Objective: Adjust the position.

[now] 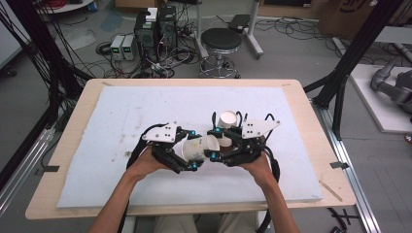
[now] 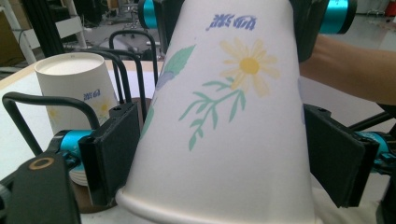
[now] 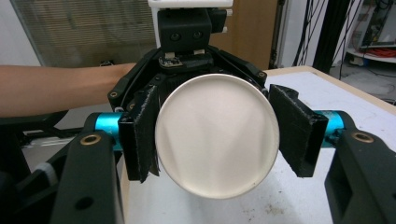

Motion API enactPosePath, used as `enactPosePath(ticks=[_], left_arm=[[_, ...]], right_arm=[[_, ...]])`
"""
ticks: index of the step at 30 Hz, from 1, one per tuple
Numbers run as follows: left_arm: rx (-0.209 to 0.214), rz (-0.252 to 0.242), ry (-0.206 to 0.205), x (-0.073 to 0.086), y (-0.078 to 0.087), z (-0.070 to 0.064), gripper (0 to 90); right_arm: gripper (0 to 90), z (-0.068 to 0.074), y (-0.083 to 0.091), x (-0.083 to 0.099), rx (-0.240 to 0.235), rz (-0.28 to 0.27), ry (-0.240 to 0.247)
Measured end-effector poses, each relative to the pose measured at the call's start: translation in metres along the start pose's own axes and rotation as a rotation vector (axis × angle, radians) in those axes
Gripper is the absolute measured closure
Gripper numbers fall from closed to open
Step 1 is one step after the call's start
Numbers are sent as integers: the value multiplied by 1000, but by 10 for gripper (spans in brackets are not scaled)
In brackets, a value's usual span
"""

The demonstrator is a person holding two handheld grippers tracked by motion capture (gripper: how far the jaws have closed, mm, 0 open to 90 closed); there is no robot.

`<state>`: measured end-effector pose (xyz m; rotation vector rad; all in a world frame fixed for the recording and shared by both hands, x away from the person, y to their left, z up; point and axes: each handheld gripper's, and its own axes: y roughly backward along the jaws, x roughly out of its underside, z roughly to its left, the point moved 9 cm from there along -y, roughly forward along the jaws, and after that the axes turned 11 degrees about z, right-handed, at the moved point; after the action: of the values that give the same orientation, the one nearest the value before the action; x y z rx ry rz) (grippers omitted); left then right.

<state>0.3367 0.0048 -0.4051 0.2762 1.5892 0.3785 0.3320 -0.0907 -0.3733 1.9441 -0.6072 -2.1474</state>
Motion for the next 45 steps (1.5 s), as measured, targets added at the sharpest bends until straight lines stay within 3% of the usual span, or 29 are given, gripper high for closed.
enactPosePath(ticks=[14, 23, 24, 27, 30, 45], left_arm=[[15, 7, -37, 1, 1, -2, 268], [16, 27, -42, 4, 1, -3, 286], [19, 29, -44, 4, 1, -3, 287], [22, 33, -42, 4, 1, -4, 288], [21, 37, -43, 5, 1, -4, 289], [14, 51, -23, 8, 11, -2, 289]], right_arm=[[377, 2, 0, 0, -18, 0, 1], [368, 2, -2, 2, -20, 17, 6], [355, 2, -2, 2, -21, 16, 12], [190, 1, -3, 2, 6, 21, 5], [158, 1, -2, 2, 8, 16, -3], [139, 0, -3, 4, 2, 43, -29]])
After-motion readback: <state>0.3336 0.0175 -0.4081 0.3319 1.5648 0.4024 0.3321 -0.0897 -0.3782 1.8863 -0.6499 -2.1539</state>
